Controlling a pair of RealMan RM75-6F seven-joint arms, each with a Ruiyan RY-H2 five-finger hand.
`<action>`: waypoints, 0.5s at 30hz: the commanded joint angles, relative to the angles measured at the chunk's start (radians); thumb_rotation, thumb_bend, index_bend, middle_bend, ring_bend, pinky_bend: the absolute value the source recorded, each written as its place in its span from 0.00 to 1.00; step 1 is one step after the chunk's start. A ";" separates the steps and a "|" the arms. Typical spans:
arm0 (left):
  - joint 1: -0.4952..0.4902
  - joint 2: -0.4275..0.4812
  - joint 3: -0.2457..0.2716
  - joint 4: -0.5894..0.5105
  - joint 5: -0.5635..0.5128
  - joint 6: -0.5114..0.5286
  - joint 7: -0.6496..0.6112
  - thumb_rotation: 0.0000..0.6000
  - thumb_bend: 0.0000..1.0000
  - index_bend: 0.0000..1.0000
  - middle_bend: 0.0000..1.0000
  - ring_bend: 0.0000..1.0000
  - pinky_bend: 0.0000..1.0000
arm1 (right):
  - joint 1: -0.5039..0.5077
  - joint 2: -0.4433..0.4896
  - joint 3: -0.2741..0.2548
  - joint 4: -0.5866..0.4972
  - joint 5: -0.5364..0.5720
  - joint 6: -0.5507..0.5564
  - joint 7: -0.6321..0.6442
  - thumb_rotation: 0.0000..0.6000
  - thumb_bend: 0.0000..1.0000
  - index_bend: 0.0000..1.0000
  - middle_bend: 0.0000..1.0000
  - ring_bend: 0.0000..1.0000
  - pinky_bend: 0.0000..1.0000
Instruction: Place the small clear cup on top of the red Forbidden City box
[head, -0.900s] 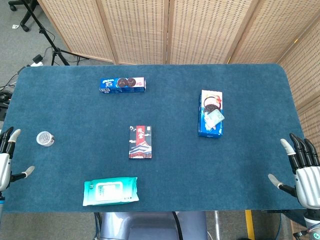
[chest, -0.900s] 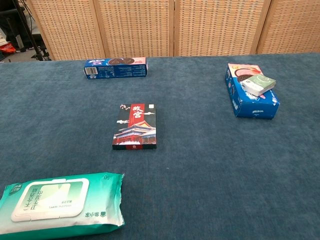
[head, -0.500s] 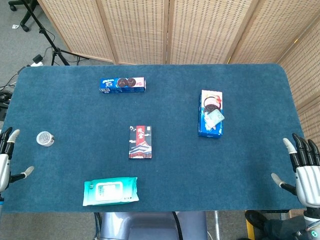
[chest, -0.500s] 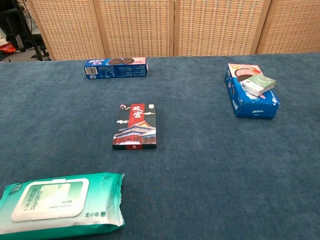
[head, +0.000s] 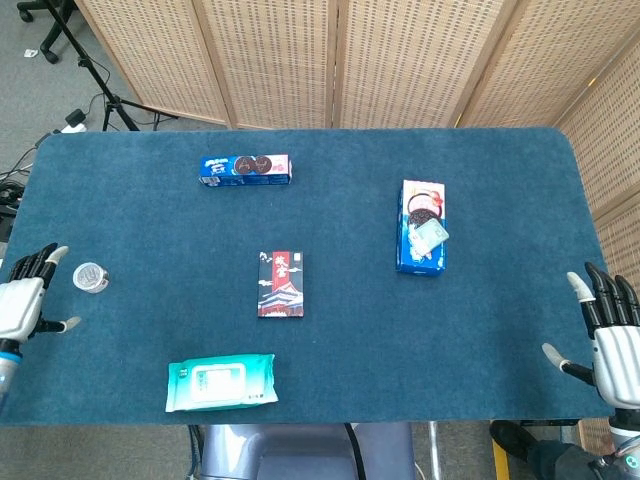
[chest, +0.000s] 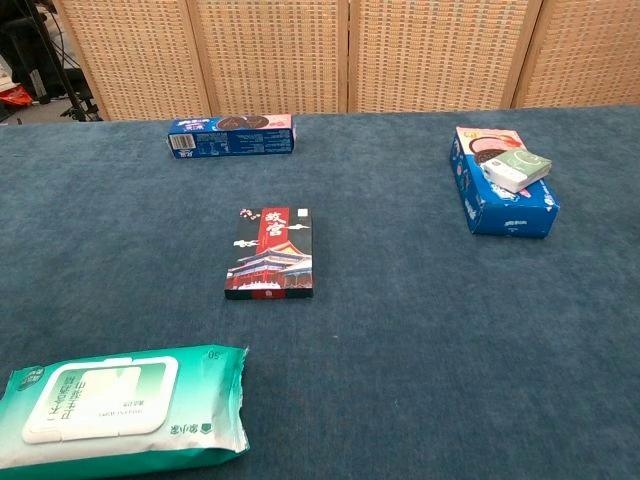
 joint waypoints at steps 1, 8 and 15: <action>-0.123 -0.081 0.014 0.246 0.023 -0.187 -0.159 1.00 0.00 0.00 0.00 0.00 0.06 | 0.003 0.000 0.001 0.000 0.005 -0.007 0.000 1.00 0.00 0.00 0.00 0.00 0.00; -0.156 -0.173 0.021 0.430 0.022 -0.250 -0.237 1.00 0.00 0.00 0.00 0.00 0.17 | 0.006 0.005 0.005 0.001 0.020 -0.017 0.019 1.00 0.00 0.00 0.00 0.00 0.00; -0.190 -0.243 0.037 0.531 0.047 -0.290 -0.282 1.00 0.00 0.19 0.09 0.12 0.30 | 0.012 0.005 0.001 0.004 0.019 -0.031 0.026 1.00 0.00 0.00 0.00 0.00 0.00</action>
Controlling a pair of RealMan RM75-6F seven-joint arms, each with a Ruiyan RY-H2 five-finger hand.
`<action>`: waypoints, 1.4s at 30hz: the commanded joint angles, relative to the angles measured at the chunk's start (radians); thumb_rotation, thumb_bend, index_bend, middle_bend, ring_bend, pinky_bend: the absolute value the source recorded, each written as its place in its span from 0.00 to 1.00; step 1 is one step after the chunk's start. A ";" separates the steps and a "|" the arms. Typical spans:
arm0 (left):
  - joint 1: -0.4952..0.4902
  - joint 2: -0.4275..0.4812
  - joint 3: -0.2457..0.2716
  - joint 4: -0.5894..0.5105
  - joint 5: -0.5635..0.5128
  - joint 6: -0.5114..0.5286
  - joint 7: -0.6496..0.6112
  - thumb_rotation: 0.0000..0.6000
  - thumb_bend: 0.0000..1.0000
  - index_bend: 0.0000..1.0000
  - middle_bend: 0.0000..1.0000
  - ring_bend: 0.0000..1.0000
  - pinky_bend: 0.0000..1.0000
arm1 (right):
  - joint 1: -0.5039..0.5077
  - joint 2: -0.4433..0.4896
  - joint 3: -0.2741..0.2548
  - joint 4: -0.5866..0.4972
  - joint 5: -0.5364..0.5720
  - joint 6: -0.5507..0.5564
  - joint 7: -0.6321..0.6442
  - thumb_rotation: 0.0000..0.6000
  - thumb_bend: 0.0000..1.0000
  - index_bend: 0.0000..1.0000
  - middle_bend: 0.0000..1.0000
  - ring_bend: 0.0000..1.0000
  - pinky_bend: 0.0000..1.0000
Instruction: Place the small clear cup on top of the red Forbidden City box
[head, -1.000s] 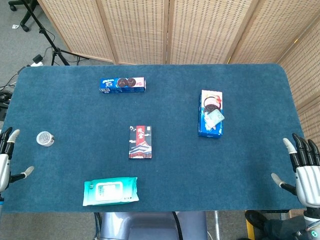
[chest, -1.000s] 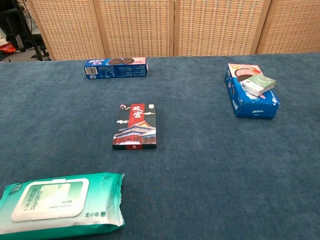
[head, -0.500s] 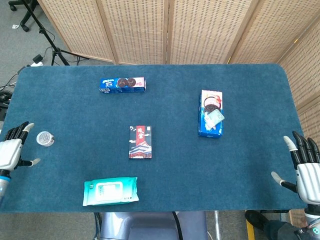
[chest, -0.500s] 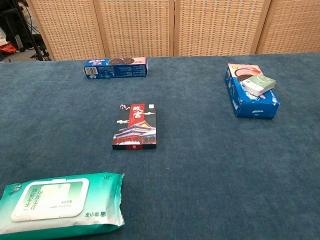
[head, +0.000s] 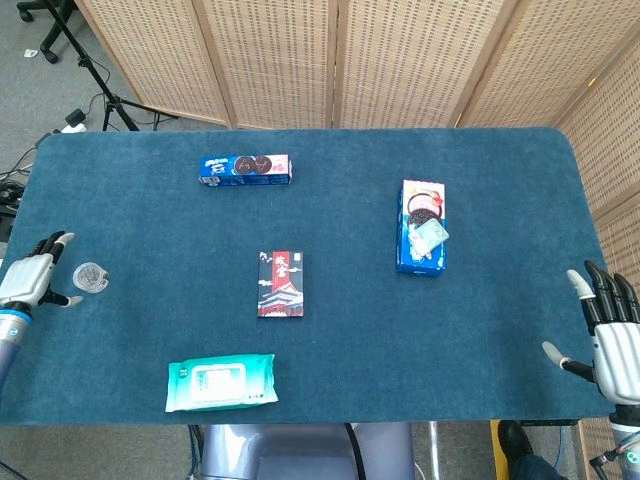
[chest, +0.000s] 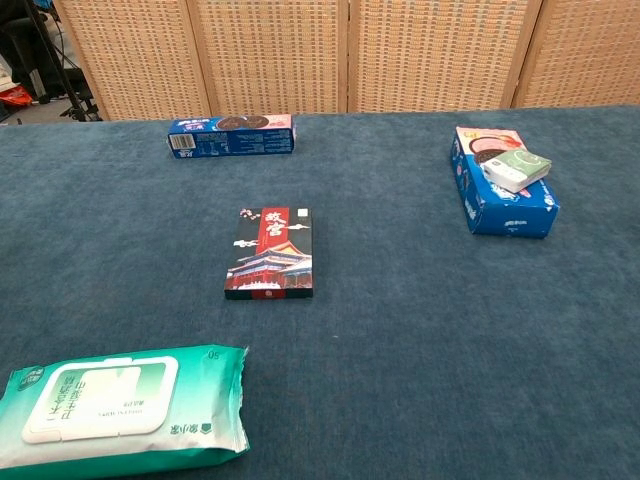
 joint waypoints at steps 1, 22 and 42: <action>-0.025 -0.027 0.013 0.035 0.018 -0.029 -0.015 1.00 0.00 0.22 0.11 0.15 0.32 | 0.003 -0.001 -0.001 0.001 0.003 -0.005 0.001 1.00 0.00 0.00 0.00 0.00 0.00; -0.035 -0.062 -0.031 0.018 -0.017 0.065 0.053 1.00 0.28 0.68 0.52 0.50 0.63 | 0.003 0.006 0.003 0.001 0.016 -0.010 0.025 1.00 0.00 0.00 0.00 0.00 0.00; -0.237 0.042 -0.143 -0.679 0.081 0.219 0.554 1.00 0.27 0.68 0.52 0.50 0.63 | -0.002 0.036 0.019 0.008 0.046 -0.008 0.121 1.00 0.00 0.00 0.00 0.00 0.00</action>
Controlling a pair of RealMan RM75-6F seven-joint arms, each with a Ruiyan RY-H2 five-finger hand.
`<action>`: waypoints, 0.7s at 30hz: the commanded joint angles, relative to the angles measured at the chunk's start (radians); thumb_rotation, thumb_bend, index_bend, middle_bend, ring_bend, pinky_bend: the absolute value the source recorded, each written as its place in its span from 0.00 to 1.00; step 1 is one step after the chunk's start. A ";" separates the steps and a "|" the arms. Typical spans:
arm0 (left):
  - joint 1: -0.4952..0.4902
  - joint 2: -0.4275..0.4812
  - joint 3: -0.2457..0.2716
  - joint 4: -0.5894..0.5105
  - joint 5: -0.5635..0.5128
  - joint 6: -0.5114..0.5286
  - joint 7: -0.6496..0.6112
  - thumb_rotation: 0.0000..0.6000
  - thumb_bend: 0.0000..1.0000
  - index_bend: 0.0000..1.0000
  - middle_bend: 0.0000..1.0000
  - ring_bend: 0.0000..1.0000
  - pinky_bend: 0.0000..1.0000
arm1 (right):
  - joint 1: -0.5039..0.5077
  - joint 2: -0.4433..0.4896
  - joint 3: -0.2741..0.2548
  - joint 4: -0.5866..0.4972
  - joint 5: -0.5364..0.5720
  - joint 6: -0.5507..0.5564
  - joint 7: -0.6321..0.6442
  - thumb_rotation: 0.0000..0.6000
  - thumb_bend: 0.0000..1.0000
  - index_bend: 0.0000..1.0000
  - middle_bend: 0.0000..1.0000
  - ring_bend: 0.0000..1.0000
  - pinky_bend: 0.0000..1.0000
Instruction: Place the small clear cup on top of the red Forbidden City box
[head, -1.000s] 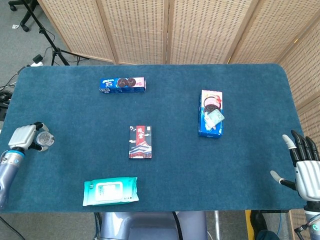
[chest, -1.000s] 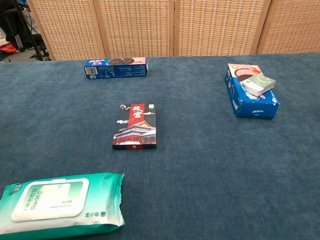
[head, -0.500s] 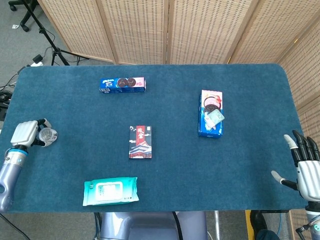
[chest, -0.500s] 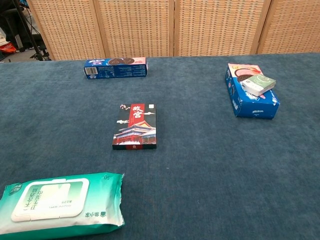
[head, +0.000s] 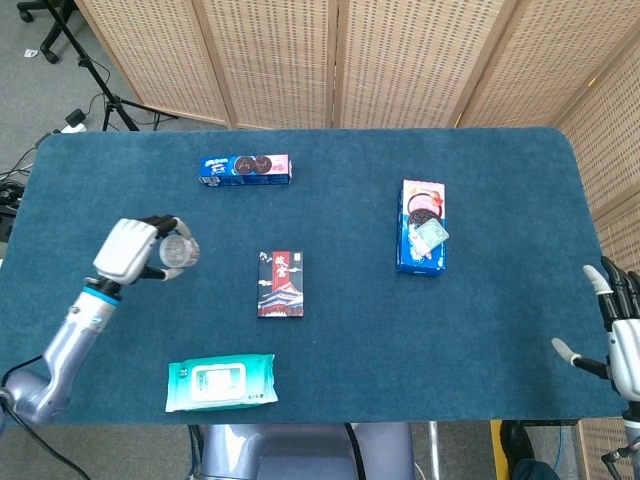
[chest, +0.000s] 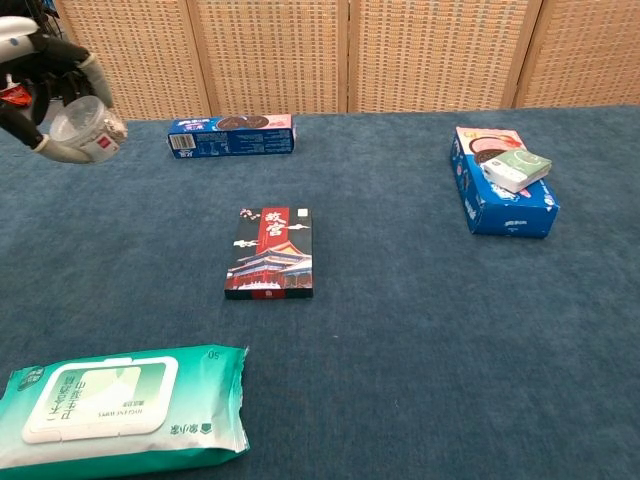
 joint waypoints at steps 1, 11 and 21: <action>-0.112 -0.036 -0.043 -0.160 -0.102 -0.112 0.295 1.00 0.27 0.68 0.52 0.50 0.63 | 0.000 0.004 0.002 0.002 0.004 -0.001 0.011 1.00 0.00 0.00 0.00 0.00 0.00; -0.278 -0.324 -0.077 -0.070 -0.412 -0.188 0.615 1.00 0.26 0.68 0.52 0.50 0.63 | 0.007 0.016 0.011 0.015 0.027 -0.023 0.059 1.00 0.00 0.00 0.00 0.00 0.00; -0.349 -0.435 -0.066 -0.009 -0.587 -0.166 0.749 1.00 0.27 0.68 0.52 0.50 0.63 | 0.008 0.024 0.017 0.025 0.041 -0.029 0.092 1.00 0.00 0.00 0.00 0.00 0.00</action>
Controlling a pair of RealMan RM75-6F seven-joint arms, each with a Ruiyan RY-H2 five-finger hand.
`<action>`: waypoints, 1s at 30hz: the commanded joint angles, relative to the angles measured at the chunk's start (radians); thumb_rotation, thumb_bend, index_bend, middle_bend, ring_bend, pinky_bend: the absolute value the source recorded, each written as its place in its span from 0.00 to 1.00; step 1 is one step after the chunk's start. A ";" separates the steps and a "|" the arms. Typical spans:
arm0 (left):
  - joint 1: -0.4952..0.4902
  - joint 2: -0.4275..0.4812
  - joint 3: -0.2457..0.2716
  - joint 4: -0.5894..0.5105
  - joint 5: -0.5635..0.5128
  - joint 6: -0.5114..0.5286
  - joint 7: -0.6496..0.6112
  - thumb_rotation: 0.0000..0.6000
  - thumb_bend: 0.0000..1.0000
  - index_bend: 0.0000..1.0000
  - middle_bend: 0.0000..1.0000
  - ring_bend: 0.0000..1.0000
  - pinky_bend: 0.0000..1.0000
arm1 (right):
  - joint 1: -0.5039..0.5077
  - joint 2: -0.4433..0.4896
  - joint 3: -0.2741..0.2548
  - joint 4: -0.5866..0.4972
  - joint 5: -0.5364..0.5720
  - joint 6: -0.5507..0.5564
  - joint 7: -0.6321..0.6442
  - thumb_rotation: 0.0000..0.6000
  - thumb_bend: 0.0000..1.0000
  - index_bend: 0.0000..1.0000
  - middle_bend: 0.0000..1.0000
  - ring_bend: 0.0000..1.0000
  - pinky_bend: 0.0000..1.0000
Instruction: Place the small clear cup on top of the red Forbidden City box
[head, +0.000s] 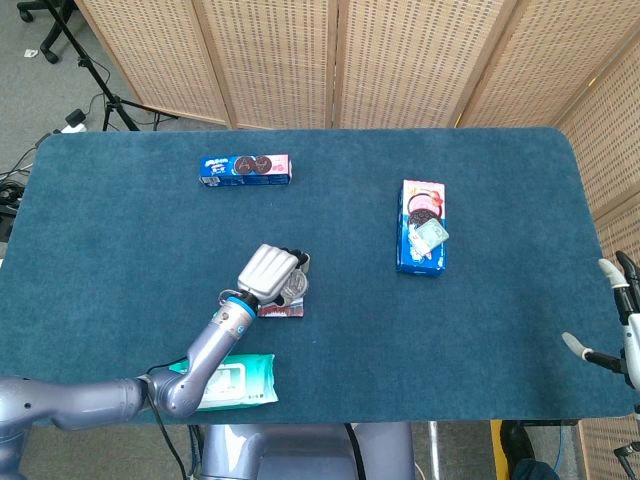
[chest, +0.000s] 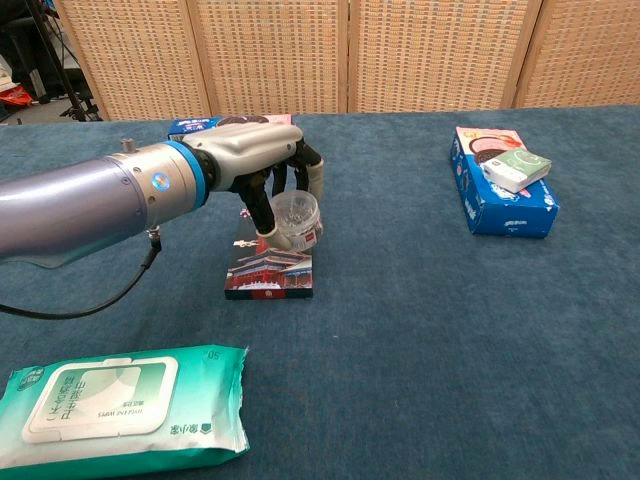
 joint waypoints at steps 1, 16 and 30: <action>-0.019 -0.023 0.004 0.019 -0.037 0.020 0.033 1.00 0.27 0.68 0.52 0.50 0.63 | -0.001 0.001 -0.001 0.000 -0.002 0.002 0.002 1.00 0.00 0.00 0.00 0.00 0.00; -0.040 -0.048 0.020 0.070 -0.128 0.076 0.087 1.00 0.16 0.57 0.44 0.41 0.61 | 0.000 -0.005 0.000 -0.005 0.002 0.001 -0.013 1.00 0.00 0.00 0.00 0.00 0.00; -0.039 0.027 0.018 -0.087 -0.208 0.145 0.149 1.00 0.00 0.00 0.00 0.00 0.00 | -0.001 -0.006 0.001 -0.007 0.004 0.001 -0.016 1.00 0.00 0.00 0.00 0.00 0.00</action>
